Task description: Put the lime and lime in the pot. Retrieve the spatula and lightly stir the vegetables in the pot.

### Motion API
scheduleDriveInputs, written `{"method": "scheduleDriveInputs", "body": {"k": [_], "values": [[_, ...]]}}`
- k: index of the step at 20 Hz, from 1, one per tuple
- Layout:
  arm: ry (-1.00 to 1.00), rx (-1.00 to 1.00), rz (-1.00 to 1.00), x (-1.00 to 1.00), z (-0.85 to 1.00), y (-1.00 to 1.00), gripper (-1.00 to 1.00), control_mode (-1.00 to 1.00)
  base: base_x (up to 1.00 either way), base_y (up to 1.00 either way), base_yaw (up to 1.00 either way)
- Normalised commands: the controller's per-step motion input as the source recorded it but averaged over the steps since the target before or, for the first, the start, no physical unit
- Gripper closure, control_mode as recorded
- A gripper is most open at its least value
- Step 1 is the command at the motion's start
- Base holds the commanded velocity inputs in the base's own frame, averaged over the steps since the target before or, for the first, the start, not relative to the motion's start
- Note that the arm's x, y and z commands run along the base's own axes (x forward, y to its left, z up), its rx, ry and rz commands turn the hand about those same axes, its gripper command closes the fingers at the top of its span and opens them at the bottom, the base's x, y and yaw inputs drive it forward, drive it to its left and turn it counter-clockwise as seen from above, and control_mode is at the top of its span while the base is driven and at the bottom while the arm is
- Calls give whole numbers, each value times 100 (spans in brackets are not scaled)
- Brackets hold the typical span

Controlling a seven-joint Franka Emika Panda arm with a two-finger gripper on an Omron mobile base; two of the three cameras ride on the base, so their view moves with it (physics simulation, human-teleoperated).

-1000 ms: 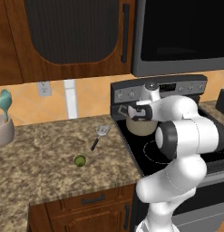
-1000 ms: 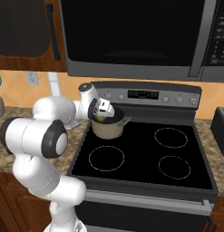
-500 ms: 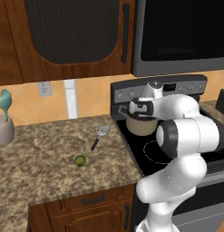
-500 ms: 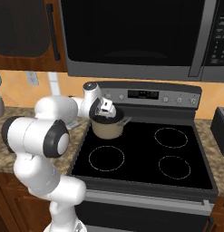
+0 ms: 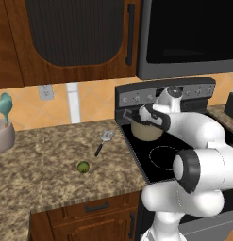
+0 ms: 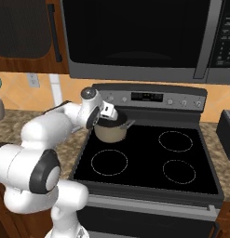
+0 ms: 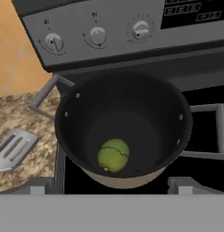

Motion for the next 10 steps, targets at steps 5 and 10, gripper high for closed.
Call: {"method": "scheduleDriveInputs", "body": {"k": [5,10], "values": [[-12,0,0,-68,23,0,-100,-100,0,0,0],[-9,0,0,-80,22,0,-100,-100,0,0,0]]}}
